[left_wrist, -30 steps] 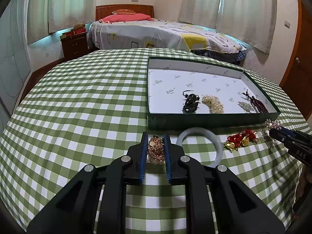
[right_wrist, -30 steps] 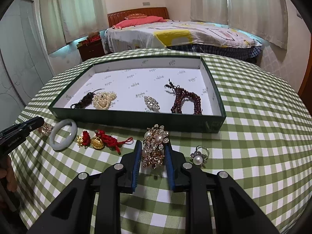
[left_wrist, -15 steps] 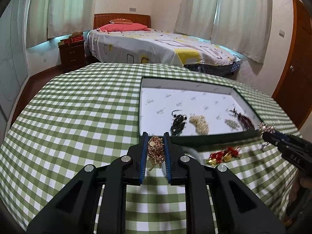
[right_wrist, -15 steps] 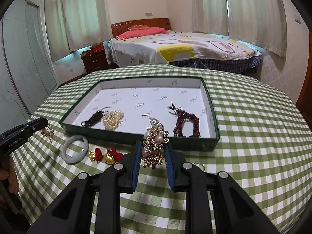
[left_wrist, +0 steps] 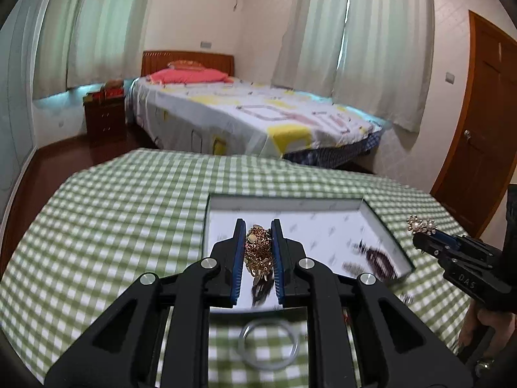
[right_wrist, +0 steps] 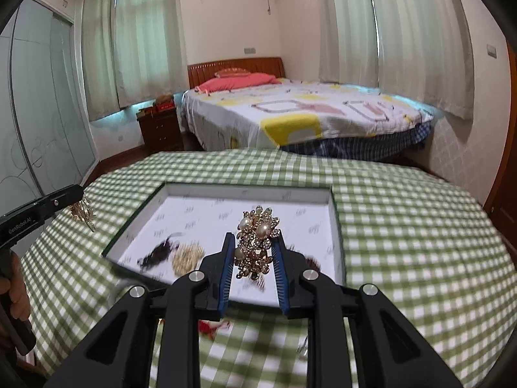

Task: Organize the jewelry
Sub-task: 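Carry the gold chain with the left tool while the right tool carries the pearl brooch over the tray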

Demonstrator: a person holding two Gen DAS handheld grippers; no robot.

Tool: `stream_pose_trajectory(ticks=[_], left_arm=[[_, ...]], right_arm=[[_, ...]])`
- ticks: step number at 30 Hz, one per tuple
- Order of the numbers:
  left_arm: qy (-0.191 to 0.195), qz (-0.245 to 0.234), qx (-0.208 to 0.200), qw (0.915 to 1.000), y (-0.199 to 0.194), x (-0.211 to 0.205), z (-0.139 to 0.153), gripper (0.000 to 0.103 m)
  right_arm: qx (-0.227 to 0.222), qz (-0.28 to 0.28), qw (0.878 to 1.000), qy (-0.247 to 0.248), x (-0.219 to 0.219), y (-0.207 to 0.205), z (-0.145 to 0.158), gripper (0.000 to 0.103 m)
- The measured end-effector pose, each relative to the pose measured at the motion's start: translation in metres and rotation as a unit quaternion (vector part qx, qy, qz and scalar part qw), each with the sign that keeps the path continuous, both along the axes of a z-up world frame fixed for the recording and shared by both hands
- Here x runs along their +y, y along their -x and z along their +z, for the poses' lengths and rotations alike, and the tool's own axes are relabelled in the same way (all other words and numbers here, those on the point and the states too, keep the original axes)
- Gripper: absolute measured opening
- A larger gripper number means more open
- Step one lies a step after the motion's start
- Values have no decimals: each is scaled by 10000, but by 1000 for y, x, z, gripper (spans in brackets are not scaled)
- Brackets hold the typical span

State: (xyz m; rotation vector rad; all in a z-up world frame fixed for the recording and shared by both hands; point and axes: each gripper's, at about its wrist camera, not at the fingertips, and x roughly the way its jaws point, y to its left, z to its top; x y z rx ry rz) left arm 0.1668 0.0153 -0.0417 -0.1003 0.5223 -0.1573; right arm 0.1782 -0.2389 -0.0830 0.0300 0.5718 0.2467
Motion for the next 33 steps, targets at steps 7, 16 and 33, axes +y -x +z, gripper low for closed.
stream_pose_trajectory(ticks=[7, 16, 33], left_arm=[[59, -105, -222, 9997, -42, -14, 17, 16], [-18, -132, 357, 9993, -111, -28, -25, 16], [-157, -108, 1727, 9848, -155, -28, -107, 16]], right_arm=[[-237, -67, 9997, 18, -9, -38, 16, 24], [60, -55, 9998, 180, -14, -87, -12, 24], [1320, 29, 9906, 349, -20, -129, -75, 24]])
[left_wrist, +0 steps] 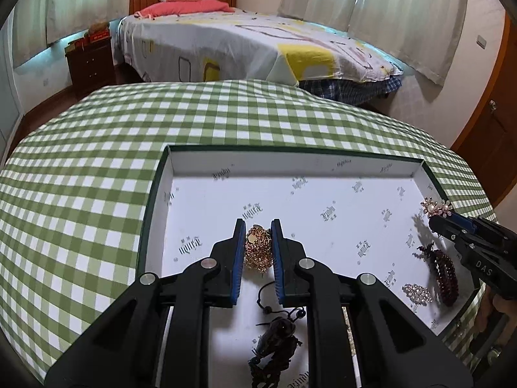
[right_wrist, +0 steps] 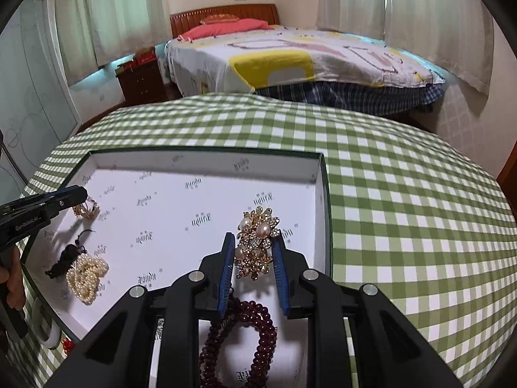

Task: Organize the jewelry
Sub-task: 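Carry the gold chain with the left tool while the right tool carries the pearl brooch over the tray, then open both tools to drop the gold chain and pearl brooch in the tray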

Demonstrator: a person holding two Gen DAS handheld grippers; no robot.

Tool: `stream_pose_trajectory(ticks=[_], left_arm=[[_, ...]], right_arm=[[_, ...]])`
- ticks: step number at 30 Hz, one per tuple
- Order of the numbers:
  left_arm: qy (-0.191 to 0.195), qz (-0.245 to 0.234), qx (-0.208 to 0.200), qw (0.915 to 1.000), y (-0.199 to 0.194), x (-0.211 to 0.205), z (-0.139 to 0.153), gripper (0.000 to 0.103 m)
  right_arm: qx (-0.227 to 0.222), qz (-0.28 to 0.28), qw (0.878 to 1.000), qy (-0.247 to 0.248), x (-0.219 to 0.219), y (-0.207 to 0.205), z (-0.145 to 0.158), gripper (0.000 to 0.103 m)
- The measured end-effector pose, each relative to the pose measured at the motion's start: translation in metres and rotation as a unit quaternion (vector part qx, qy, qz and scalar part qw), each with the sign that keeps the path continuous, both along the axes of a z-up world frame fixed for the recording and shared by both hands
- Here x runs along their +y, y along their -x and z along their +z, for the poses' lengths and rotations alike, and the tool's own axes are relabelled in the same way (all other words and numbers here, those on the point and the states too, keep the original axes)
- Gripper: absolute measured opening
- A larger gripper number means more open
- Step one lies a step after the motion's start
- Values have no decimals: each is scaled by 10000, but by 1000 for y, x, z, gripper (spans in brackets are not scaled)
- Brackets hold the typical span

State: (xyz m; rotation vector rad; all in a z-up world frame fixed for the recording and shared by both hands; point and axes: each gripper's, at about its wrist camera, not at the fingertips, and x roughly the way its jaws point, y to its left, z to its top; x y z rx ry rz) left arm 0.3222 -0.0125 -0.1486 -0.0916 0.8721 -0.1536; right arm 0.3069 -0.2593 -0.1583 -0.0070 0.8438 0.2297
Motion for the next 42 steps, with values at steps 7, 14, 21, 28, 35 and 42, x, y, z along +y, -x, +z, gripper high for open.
stream_pose_trajectory(ticks=[7, 14, 21, 28, 35, 42], left_arm=[[-62, 29, 95, 9999, -2, -4, -10, 18], [-85, 54, 54, 9999, 2, -4, -13, 46], [-24, 18, -60, 10000, 13, -1, -6, 64], [94, 47, -329, 9994, 34, 9, 10, 67], [115, 99, -816, 9966, 71, 15, 35, 68], [31, 146, -1203, 9926, 106, 14, 50, 73]], right_arm=[[27, -44, 10000, 36, -4, -3, -2, 24], [-12, -61, 10000, 2, -6, -1, -2, 39], [-240, -74, 9997, -19, -4, 5, 8, 44], [-512, -109, 9986, 28, 2, 16, 21, 50], [-771, -197, 9968, -75, 10, 41, 33, 51], [-961, -179, 9952, -66, 21, 73, 40, 51]])
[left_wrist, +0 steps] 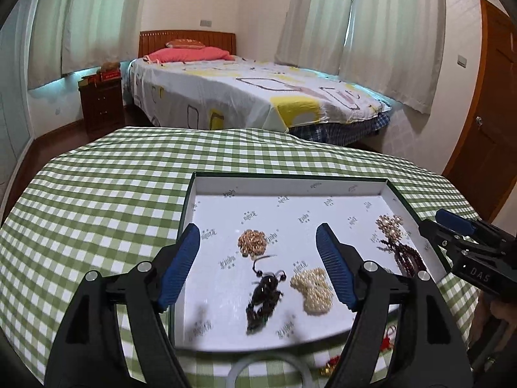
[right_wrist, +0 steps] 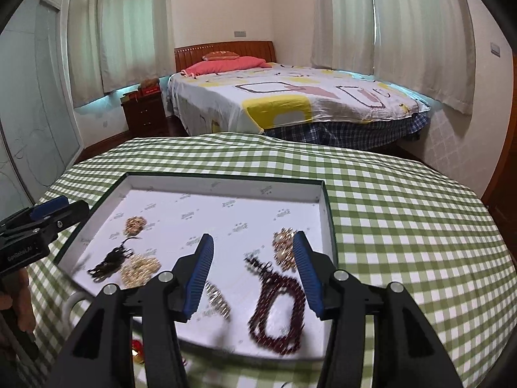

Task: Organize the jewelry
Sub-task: 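Open both tools to drop the gold chain and pearl brooch in the tray, then move the left tool to the white jade bangle and close on it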

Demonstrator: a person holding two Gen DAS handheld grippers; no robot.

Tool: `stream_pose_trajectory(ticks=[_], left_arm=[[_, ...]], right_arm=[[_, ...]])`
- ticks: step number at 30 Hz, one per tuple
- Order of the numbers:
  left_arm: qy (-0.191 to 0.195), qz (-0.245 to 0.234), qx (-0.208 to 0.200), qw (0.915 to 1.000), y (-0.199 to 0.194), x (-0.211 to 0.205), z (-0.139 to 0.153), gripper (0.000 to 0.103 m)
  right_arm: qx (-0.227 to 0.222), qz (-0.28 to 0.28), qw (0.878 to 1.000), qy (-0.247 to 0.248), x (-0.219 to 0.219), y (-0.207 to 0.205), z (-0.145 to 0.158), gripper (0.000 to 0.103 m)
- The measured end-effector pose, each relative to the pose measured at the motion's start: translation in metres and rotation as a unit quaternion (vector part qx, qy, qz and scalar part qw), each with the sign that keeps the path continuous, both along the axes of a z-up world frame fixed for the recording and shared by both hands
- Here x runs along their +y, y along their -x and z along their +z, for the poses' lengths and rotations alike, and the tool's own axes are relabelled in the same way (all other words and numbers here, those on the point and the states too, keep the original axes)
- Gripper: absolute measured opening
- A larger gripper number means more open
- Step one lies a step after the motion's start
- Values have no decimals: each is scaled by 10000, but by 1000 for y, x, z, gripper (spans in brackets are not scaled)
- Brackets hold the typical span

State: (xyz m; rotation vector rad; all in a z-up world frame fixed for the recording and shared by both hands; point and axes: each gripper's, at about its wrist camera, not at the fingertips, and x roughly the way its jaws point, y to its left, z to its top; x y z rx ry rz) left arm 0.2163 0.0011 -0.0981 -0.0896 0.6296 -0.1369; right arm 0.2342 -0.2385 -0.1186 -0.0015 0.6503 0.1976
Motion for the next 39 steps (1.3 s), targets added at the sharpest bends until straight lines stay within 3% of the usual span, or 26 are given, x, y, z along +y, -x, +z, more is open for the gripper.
stream_pose_trajectory(ticks=[15, 29, 39], left_arm=[[21, 115, -152, 9998, 60, -2, -7, 78], [-111, 137, 31, 9998, 95, -6, -26, 78], [-143, 74, 458, 9988, 95, -16, -53, 78]], right_arm=[[-187, 40, 9998, -24, 8, 57, -5, 51], [-157, 45, 9999, -35, 7, 90, -18, 51], [-76, 27, 9999, -117, 1, 103, -29, 51]])
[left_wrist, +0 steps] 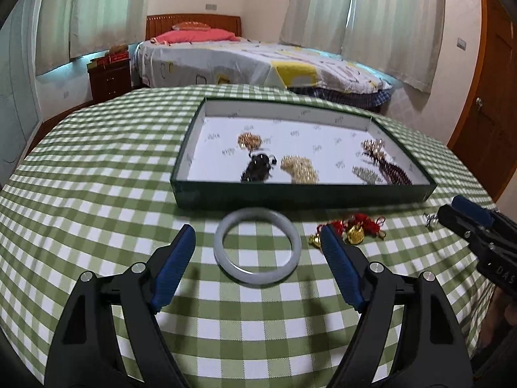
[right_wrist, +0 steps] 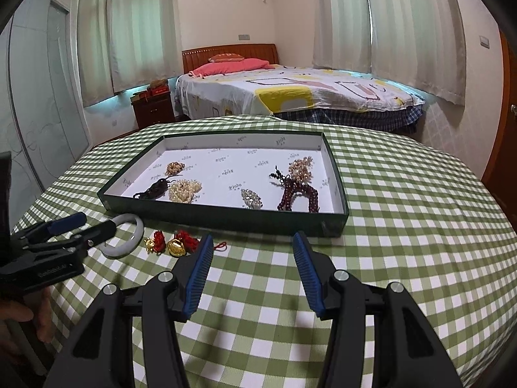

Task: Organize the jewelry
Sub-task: 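Move the left tool to the white jade bangle and close on it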

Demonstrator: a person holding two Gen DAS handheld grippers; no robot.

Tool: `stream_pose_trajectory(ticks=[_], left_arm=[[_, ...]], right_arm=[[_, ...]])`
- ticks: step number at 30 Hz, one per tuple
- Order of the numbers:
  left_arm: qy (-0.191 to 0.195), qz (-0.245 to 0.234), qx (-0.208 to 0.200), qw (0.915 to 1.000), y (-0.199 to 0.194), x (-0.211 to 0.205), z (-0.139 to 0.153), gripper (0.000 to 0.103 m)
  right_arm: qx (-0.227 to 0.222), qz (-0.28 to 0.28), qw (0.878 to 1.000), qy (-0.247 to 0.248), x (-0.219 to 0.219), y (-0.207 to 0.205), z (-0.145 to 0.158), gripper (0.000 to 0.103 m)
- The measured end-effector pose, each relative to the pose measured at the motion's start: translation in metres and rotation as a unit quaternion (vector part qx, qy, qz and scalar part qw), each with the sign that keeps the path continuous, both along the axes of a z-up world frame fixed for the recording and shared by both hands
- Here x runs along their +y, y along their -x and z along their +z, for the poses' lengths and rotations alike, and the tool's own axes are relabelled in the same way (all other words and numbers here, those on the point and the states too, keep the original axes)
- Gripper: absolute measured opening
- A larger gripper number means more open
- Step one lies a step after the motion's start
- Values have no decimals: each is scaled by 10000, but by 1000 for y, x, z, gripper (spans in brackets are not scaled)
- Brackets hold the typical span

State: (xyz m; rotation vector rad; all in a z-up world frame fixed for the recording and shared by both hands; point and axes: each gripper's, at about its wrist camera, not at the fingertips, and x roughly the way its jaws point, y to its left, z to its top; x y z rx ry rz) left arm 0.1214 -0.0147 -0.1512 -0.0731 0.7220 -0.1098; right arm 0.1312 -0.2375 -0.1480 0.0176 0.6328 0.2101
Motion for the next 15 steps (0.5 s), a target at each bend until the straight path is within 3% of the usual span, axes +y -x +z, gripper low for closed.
stream_pose_trajectory(ticks=[15], left_arm=[[-38, 110, 482, 9988, -28, -5, -20, 78]], right_arm=[[58, -15, 10000, -70, -2, 1, -5, 52]])
